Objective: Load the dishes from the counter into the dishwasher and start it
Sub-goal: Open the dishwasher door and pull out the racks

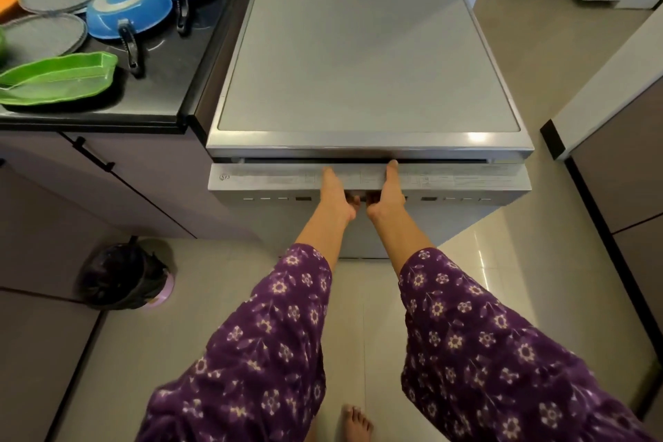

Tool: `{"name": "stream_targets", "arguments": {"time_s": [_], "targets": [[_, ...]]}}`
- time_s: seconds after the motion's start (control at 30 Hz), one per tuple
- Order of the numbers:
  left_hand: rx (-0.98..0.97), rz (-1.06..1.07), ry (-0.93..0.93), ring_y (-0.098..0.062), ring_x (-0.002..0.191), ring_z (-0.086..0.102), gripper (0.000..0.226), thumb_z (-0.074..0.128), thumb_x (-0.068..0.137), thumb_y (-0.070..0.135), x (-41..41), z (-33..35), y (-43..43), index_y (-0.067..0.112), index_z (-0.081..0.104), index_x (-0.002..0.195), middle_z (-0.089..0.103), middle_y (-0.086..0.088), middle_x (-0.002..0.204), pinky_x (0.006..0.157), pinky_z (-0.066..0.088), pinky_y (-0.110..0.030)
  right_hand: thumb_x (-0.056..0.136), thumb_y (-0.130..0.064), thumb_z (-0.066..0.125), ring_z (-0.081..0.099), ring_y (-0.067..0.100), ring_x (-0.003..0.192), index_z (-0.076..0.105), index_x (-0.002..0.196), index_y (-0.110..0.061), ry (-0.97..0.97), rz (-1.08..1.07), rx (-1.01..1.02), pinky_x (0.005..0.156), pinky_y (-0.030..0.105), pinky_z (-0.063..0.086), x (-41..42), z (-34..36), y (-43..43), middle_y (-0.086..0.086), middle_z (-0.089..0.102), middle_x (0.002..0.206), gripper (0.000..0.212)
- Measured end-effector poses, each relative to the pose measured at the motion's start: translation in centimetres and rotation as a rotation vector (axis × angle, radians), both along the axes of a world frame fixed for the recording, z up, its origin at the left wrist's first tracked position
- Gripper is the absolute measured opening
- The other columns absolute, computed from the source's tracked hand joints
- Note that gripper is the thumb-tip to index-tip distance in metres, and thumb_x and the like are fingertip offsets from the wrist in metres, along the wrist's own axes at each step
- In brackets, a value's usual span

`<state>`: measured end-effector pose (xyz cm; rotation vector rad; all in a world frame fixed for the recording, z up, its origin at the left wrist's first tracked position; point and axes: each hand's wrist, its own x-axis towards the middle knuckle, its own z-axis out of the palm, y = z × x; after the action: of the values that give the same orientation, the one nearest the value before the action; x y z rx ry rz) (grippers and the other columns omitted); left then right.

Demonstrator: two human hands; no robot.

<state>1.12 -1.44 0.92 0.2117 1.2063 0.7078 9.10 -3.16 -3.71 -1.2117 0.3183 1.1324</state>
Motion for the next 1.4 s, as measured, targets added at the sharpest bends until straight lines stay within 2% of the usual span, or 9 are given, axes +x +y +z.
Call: {"name": "stream_targets", "arguments": {"time_s": [0.17, 0.3, 0.4, 0.57, 0.67, 0.77, 1.03, 1.2, 1.4], "targets": [[0.003, -0.022, 0.013, -0.029, 0.108, 0.052, 0.056, 0.052, 0.090, 0.056, -3.1, -0.5, -2.8, 0.010, 0.050, 0.122, 0.057, -0.011, 0.112, 0.093, 0.046, -0.046, 0.076, -0.043, 0.074, 0.061, 0.022, 0.099, 0.045, 0.128, -0.005, -0.108, 0.042, -0.072, 0.089, 0.036, 0.053, -0.7, 0.2, -4.1, 0.008, 0.061, 0.113, 0.071], [0.017, 0.175, 0.326, -0.029, 0.113, 0.045, 0.076, 0.071, 0.082, 0.038, -7.5, -2.0, -3.7, 0.011, 0.026, 0.136, 0.038, -0.006, 0.127, 0.101, 0.044, -0.052, 0.070, -0.042, 0.080, 0.052, 0.028, 0.100, 0.027, 0.132, -0.005, -0.412, 0.026, -0.401, 0.087, 0.035, 0.048, -0.7, 0.6, -8.1, 0.011, 0.042, 0.125, 0.090], [0.087, 0.249, 0.490, -0.026, 0.106, 0.046, 0.086, 0.075, 0.077, 0.035, -11.1, -3.0, -3.5, 0.017, 0.018, 0.138, 0.038, -0.008, 0.136, 0.101, 0.042, -0.050, 0.066, -0.044, 0.082, 0.054, 0.030, 0.103, 0.026, 0.130, -0.010, -0.334, -0.034, -0.361, 0.089, 0.044, 0.053, -0.7, 0.1, -10.3, 0.017, 0.044, 0.127, 0.091], [0.236, -0.049, 0.791, -0.036, 0.141, 0.020, 0.117, 0.066, 0.084, 0.046, -14.1, -4.4, -3.5, 0.008, -0.028, 0.144, -0.022, -0.009, 0.157, 0.113, 0.028, -0.043, 0.068, -0.043, 0.081, 0.053, 0.025, 0.096, 0.017, 0.137, -0.013, -0.356, -0.056, -0.271, 0.080, 0.045, 0.056, -0.7, 0.1, -11.1, 0.008, 0.044, 0.119, 0.099], [0.366, -0.011, 0.661, -0.027, 0.137, 0.033, 0.116, 0.066, 0.089, 0.029, -14.5, -4.9, -4.4, 0.011, -0.038, 0.138, 0.001, -0.016, 0.158, 0.110, 0.034, -0.044, 0.063, -0.040, 0.085, 0.058, 0.030, 0.097, 0.021, 0.129, -0.017, -0.297, -0.086, -0.235, 0.074, 0.049, 0.057, -1.0, 1.4, -10.4, 0.011, 0.047, 0.116, 0.095], [0.404, -0.001, 0.662, -0.025, 0.121, 0.051, 0.118, 0.069, 0.086, 0.022, -15.4, -4.7, -5.2, 0.006, -0.035, 0.140, 0.031, -0.017, 0.145, 0.096, 0.050, -0.044, 0.055, -0.034, 0.090, 0.056, 0.029, 0.092, 0.020, 0.128, -0.017, -0.274, -0.158, -0.266, 0.066, 0.052, 0.057, -1.7, 2.2, -9.8, 0.011, 0.043, 0.112, 0.103], [0.408, -0.248, 1.009, -0.048, 0.140, 0.013, 0.137, 0.085, 0.069, 0.022, -20.7, -6.3, -12.2, 0.020, -0.027, 0.146, -0.033, -0.022, 0.149, 0.111, 0.030, -0.049, 0.054, -0.026, 0.087, 0.050, 0.027, 0.091, 0.021, 0.125, -0.016, -0.245, -0.214, -0.440, 0.078, 0.049, 0.055, -5.2, -1.5, -16.1, 0.013, 0.041, 0.117, 0.097], [0.344, -0.673, 1.231, -0.051, 0.138, -0.016, 0.122, 0.083, 0.070, 0.037, -23.9, -9.0, -17.2, 0.018, -0.006, 0.152, -0.024, -0.016, 0.155, 0.109, 0.001, -0.065, 0.058, -0.024, 0.086, 0.054, 0.026, 0.088, 0.021, 0.124, -0.017, -0.212, -0.212, -0.453, 0.077, 0.049, 0.056, -8.1, -5.6, -23.4, 0.011, 0.043, 0.106, 0.092], [0.759, -1.059, 1.510, -0.043, 0.144, -0.007, 0.101, 0.073, 0.082, 0.030, -25.2, -13.9, -22.1, 0.011, 0.003, 0.152, -0.003, -0.014, 0.159, 0.112, -0.002, -0.060, 0.070, -0.037, 0.078, 0.047, 0.027, 0.108, 0.020, 0.140, 0.001, -0.424, -0.017, -0.629, 0.092, 0.035, 0.048, -10.5, -9.6, -28.9, 0.017, 0.033, 0.137, 0.097]]}}
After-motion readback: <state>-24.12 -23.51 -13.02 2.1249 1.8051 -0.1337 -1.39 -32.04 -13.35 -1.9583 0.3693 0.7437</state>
